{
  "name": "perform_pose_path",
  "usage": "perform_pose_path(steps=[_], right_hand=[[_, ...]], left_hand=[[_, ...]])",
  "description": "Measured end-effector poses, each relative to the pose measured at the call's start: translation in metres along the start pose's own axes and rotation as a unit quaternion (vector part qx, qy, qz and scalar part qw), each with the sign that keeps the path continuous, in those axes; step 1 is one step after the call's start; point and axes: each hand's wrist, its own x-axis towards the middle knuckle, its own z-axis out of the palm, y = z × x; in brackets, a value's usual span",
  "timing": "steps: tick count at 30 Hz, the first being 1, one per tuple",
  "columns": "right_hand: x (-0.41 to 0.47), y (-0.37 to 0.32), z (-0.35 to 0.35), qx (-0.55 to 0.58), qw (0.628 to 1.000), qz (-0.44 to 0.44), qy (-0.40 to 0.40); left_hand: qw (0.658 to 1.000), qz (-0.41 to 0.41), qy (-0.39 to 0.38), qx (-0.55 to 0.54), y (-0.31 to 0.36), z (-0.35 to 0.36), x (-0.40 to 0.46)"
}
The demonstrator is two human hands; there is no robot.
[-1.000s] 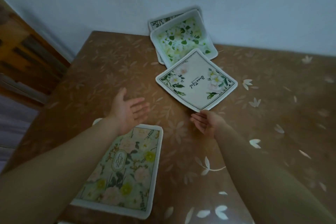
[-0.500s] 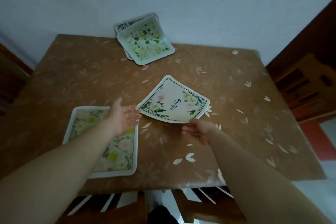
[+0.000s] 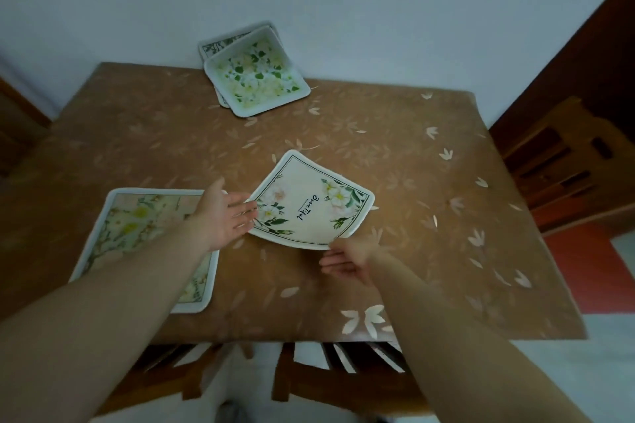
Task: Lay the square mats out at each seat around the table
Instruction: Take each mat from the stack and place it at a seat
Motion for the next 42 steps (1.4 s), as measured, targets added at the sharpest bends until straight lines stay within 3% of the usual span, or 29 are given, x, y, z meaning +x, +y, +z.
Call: perform_pose_path(steps=[7,9,12,16,27,36,42], right_hand=[[0.019,0.020,-0.154,-0.065,0.993,0.048,-0.082],[0.024,0.018,-0.205,-0.052,0.997,0.033,-0.035],[0.031,0.016,-0.276,0.043,0.993,-0.014,0.106],[0.032,0.019,-0.327,0.085,0.992,0.017,0.093],[0.048,0.053,-0.284,0.141,0.984,0.104,-0.031],[0.047,0.086,-0.219,0.235,0.965,0.113,0.033],[0.048,0.089,-0.180,0.270,0.945,0.102,0.153]], left_hand=[[0.999,-0.004,0.040,-0.019,-0.045,0.118,0.015],[0.999,-0.013,0.030,-0.017,-0.062,0.155,0.019],[0.999,-0.036,0.019,-0.007,-0.087,0.198,0.023],[0.999,-0.038,0.034,0.013,-0.101,0.232,0.025],[0.994,-0.038,0.079,0.065,-0.078,0.224,0.044],[0.964,-0.037,0.065,0.255,-0.048,0.188,0.099],[0.950,-0.049,0.032,0.308,-0.034,0.155,0.133]])
